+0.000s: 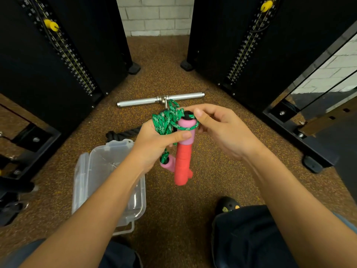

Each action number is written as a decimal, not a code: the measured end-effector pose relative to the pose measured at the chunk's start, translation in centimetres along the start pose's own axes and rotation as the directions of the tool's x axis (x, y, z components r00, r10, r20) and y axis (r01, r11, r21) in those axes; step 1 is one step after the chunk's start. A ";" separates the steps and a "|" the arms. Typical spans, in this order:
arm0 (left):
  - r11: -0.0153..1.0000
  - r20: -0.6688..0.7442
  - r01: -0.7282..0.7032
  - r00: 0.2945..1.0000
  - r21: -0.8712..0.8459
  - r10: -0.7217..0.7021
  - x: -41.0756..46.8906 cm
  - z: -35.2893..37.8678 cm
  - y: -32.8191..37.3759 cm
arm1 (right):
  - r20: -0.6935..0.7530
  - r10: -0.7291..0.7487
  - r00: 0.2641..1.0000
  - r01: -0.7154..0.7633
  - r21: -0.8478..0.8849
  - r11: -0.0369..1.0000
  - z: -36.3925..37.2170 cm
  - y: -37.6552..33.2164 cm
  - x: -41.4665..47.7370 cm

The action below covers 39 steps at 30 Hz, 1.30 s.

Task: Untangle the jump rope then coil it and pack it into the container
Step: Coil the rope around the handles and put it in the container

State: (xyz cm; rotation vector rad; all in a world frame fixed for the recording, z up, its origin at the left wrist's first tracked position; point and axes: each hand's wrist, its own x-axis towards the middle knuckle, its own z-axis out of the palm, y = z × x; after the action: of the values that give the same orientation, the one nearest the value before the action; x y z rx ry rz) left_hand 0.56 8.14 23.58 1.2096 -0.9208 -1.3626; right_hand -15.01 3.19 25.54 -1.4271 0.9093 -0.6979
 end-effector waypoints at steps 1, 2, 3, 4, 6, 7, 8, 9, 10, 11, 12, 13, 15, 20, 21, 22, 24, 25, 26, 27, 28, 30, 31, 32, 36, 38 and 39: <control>1.000 -0.019 -0.009 1.000 0.001 0.009 -0.1 0.0 0.1 | 0.020 0.010 1.000 -0.011 0.081 0.997 -0.1 0.0 0.0; 1.000 -0.030 -0.018 0.999 0.001 0.018 -0.1 0.1 0.2 | 0.038 0.019 0.999 -0.025 0.161 0.987 -0.2 -0.2 0.0; 1.000 -0.035 -0.020 0.999 0.002 0.020 -0.1 0.1 0.2 | 0.053 0.025 0.998 -0.036 0.229 0.973 -0.2 -0.3 -0.1; 1.000 -0.028 -0.026 0.999 0.006 0.026 -0.1 0.0 0.1 | 0.060 0.027 0.998 -0.043 0.275 0.961 -0.2 -0.4 -0.2; 0.998 -0.007 -0.031 0.999 0.053 0.031 -0.2 0.0 0.3 | 0.036 0.033 0.999 -0.042 0.293 0.955 -0.1 -0.5 -0.2; 0.997 -0.003 -0.025 1.000 0.077 0.026 -0.3 0.1 0.4 | 0.002 0.049 0.999 -0.048 0.275 0.960 -0.1 -0.4 -0.2; 0.996 0.001 -0.019 1.000 0.087 0.019 -0.4 0.2 0.4 | -0.034 0.071 0.997 -0.060 0.253 0.966 -0.1 -0.4 -0.1; 0.996 0.003 -0.010 1.000 0.088 0.010 -0.5 0.4 0.4 | -0.066 0.091 0.994 -0.074 0.224 0.972 -0.1 -0.3 -0.1; 0.996 0.006 -0.006 1.000 0.089 0.006 -0.5 0.4 0.3 | -0.085 0.104 0.991 -0.087 0.185 0.979 0.0 -0.2 -0.1; 0.996 0.009 -0.003 1.000 0.092 0.002 -0.6 0.4 0.1 | -0.097 0.111 0.989 -0.098 0.128 0.987 -0.1 0.0 -0.1; 0.996 0.014 -0.004 1.000 0.093 0.003 -0.6 0.4 -0.1 | -0.101 0.113 0.988 -0.106 0.063 0.992 -0.1 0.1 -0.1; 0.996 0.004 0.000 1.000 0.092 0.000 -0.6 0.3 -0.2 | -0.098 0.107 0.989 -0.107 0.005 0.994 -0.3 0.1 -0.1; 0.997 -0.024 -0.007 1.000 0.082 0.009 -0.5 0.4 -0.3 | -0.065 0.101 0.993 -0.105 -0.057 0.993 -0.5 -0.1 -0.2; 0.996 -0.046 -0.046 0.998 0.074 0.050 -0.2 0.7 -0.6 | 0.027 0.104 0.994 -0.102 -0.078 0.992 -1.0 -0.7 -0.6; 0.995 -0.044 -0.040 0.998 0.089 0.044 -0.2 0.7 -0.7 | 0.045 0.098 0.994 -0.095 -0.078 0.992 -1.2 -0.8 -0.7; 0.992 -0.038 -0.033 0.999 0.121 0.038 -0.3 0.7 -1.0 | 0.055 0.090 0.994 -0.085 -0.095 0.992 -1.2 -0.8 -0.8; 0.984 -0.010 -0.031 0.999 0.175 0.033 -0.4 0.7 -1.4 | 0.039 0.091 0.995 -0.083 -0.176 0.981 -1.2 -0.8 -0.7; 0.982 0.012 -0.031 0.999 0.188 0.029 -0.5 0.7 -1.5 | 0.018 0.103 0.995 -0.097 -0.196 0.976 -1.2 -0.6 -0.6; 0.979 0.038 -0.033 0.999 0.201 0.026 -0.5 0.7 -1.6 | 0.003 0.119 0.993 -0.116 -0.199 0.973 -1.1 -0.5 -0.5; 0.976 0.059 -0.034 0.998 0.217 0.022 -0.4 0.7 -1.7 | 0.002 0.137 0.991 -0.134 -0.191 0.972 -1.0 -0.5 -0.5; 0.968 0.070 -0.036 0.997 0.247 0.019 -0.3 0.7 -1.7 | 0.008 0.154 0.988 -0.150 -0.194 0.970 -0.9 -0.3 -0.4; 0.948 0.052 -0.013 0.999 0.318 -0.004 -0.3 0.7 -1.7 | 0.006 0.165 0.986 -0.158 -0.241 0.958 -0.9 -0.1 -0.3; 0.942 0.038 0.005 0.999 0.335 -0.019 -0.3 0.6 -1.7 | 0.002 0.156 0.988 -0.150 -0.273 0.950 -0.9 0.0 -0.3; 0.940 0.028 0.025 0.999 0.340 -0.037 -0.3 0.7 -1.7 | -0.004 0.137 0.991 -0.132 -0.301 0.945 -0.9 0.0 -0.3; 0.949 0.021 0.116 0.992 0.293 -0.128 -0.3 0.8 -1.6 | -0.071 0.074 0.995 -0.088 -0.235 0.968 -0.4 0.2 -0.3; 0.955 0.047 0.152 0.984 0.254 -0.170 -0.2 0.6 -1.5 | -0.113 0.078 0.991 -0.098 -0.192 0.977 -0.2 0.4 -0.2; 0.952 0.070 0.161 0.980 0.260 -0.185 -0.1 0.5 -1.4 | -0.130 0.080 0.988 -0.102 -0.171 0.980 -0.1 0.5 -0.2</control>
State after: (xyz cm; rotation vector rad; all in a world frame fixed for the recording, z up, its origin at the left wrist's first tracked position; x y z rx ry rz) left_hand -0.24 8.41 22.33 1.4587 -1.1025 -1.4837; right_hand -15.28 3.31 25.11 -1.5009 1.1494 -0.6535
